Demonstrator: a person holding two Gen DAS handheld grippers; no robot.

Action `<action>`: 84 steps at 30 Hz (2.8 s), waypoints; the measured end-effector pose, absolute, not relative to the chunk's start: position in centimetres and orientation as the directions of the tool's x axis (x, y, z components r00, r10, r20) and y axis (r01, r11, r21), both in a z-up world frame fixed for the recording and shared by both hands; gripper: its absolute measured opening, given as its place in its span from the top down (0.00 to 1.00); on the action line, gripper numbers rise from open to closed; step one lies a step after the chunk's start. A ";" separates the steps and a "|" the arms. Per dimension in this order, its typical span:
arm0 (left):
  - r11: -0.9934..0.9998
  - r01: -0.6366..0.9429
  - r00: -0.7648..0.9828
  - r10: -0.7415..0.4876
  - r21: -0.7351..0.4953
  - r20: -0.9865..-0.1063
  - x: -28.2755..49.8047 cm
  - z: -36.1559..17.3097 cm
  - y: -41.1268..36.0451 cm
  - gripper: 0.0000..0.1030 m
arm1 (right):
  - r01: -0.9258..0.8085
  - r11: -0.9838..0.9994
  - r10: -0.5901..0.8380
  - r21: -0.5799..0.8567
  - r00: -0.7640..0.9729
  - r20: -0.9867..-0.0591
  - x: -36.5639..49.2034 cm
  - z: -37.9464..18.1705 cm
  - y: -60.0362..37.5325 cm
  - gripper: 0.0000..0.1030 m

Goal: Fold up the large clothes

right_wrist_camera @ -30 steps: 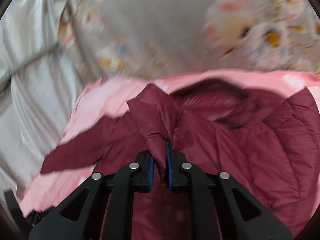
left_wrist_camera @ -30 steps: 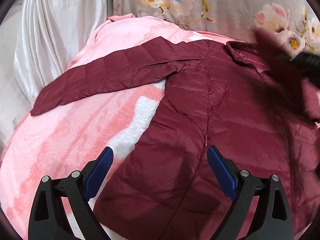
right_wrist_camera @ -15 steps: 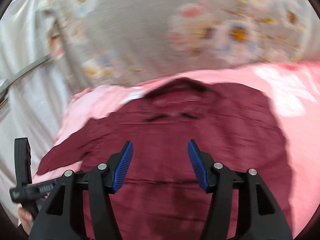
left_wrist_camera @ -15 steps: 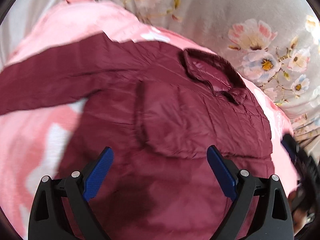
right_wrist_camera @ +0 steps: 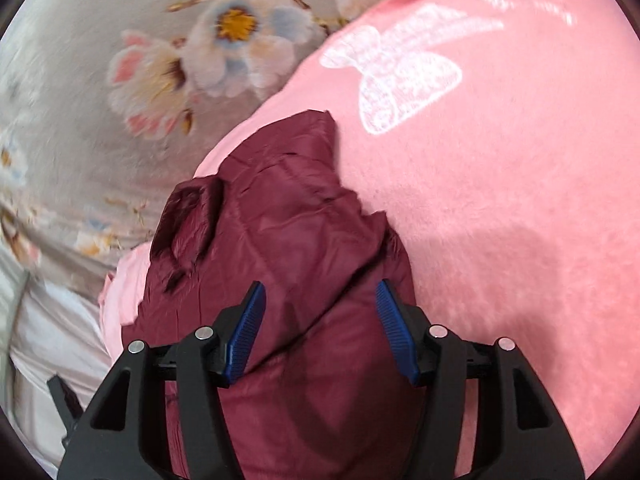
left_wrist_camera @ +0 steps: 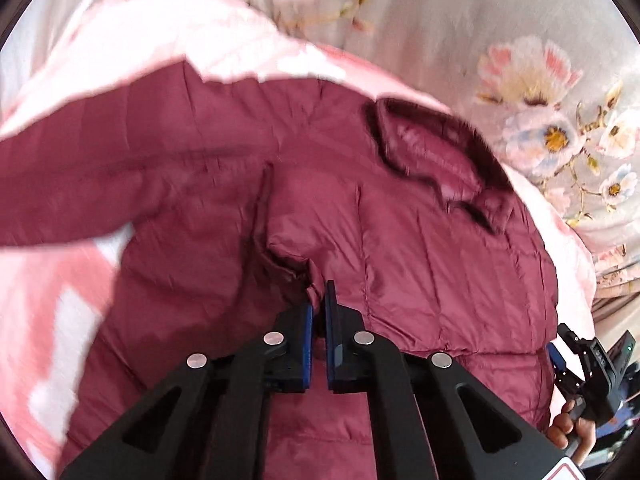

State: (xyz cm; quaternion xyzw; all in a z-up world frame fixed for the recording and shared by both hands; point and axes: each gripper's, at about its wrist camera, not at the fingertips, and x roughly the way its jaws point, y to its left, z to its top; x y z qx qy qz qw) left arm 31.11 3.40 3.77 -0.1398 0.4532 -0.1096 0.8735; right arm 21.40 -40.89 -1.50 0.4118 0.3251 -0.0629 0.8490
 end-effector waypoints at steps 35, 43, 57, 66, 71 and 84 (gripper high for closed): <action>0.985 0.156 0.691 -0.055 0.075 -0.721 29.9 7.7 -0.9 0.49 | 0.275 0.933 -0.065 0.230 0.760 -0.647 21.4 5.8 -31.9 0.73; 0.971 0.199 0.640 -0.027 0.131 -0.768 31.4 2.6 -8.6 0.49 | 0.158 0.986 -0.080 0.047 0.708 -0.702 25.8 2.1 -22.3 0.74; 0.982 0.149 0.647 -0.007 0.118 -0.762 31.4 -0.9 -8.1 0.38 | 0.155 0.988 -0.090 0.016 0.646 -0.758 27.1 -1.2 -21.9 0.75; 0.980 0.139 0.651 0.020 0.145 -0.758 31.4 -0.9 -8.3 0.34 | 0.161 0.987 -0.085 0.027 0.646 -0.759 27.1 -1.3 -21.9 0.74; 0.981 0.129 0.651 0.028 0.147 -0.759 31.5 -1.0 -8.3 0.31 | 0.162 0.986 -0.082 0.031 0.645 -0.760 27.0 -1.2 -21.9 0.74; 0.987 0.047 0.620 -0.148 -0.151 -0.770 27.6 2.8 4.1 0.21 | 0.182 0.978 -0.040 0.106 0.655 -0.754 25.2 0.2 -23.0 0.72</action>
